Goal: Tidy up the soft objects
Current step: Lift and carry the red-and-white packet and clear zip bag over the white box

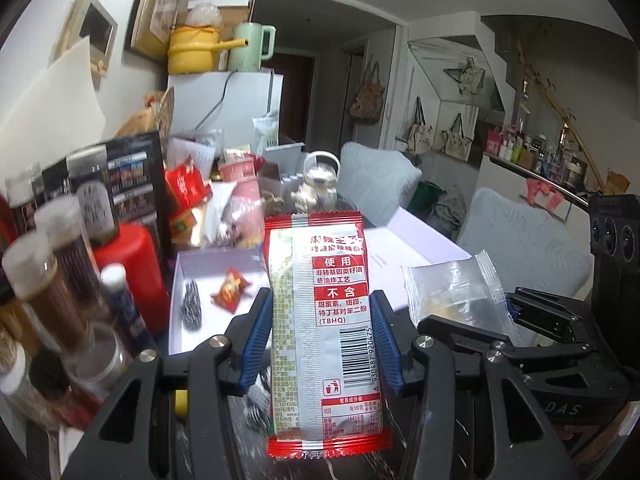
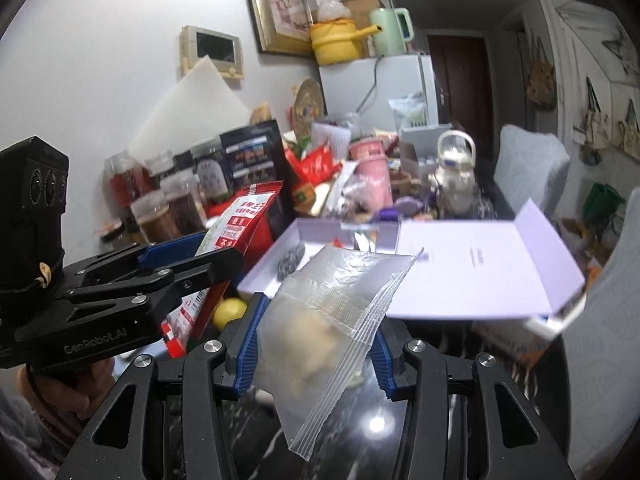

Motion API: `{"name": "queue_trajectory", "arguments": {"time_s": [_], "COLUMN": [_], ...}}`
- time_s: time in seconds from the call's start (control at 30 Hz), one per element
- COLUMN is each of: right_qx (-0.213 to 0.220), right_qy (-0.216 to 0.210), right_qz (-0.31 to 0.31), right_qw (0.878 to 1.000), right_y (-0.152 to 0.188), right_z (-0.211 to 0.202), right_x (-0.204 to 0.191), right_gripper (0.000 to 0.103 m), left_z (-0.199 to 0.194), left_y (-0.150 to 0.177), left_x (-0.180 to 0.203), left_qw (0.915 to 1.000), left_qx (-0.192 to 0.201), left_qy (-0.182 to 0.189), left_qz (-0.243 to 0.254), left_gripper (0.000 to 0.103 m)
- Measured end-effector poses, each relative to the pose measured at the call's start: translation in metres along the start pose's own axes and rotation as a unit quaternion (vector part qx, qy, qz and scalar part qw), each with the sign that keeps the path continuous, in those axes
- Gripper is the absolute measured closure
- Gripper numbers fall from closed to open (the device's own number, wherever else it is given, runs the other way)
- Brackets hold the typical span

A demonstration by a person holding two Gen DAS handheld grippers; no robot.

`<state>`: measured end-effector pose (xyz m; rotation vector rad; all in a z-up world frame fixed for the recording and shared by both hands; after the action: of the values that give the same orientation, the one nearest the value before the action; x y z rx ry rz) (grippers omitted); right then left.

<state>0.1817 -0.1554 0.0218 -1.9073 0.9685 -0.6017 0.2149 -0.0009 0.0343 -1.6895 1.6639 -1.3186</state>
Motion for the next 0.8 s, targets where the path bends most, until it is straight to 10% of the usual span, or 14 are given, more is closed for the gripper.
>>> {"name": "queue_trajectory", "arguments": {"time_s": [0.8], "right_qx": [0.042], "right_qy": [0.006], "right_qz": [-0.039], "right_qw": [0.998], "right_y": [-0.084], "right_z": [0.085], "right_x": [0.049], "right_gripper": [0.056], "left_z": [0.083], "left_y": [-0.094], "left_x": [-0.04], "left_qw": [0.9974], "left_qx": [0.057], "left_qy": [-0.045], "left_qz": [-0.001], "left_gripper": [0.055]}}
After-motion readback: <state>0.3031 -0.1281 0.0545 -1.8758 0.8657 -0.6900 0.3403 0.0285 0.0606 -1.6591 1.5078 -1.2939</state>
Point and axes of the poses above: each gripper's, at about its wrist camera, not at the fingertips, and z roughly the way its jaws point, x to its right, y to its underside, the point moved 5 cm from there along z, roughly the way its jaws point, and after that the axes turned 13 degrees about -z, right-handed, at the moved point
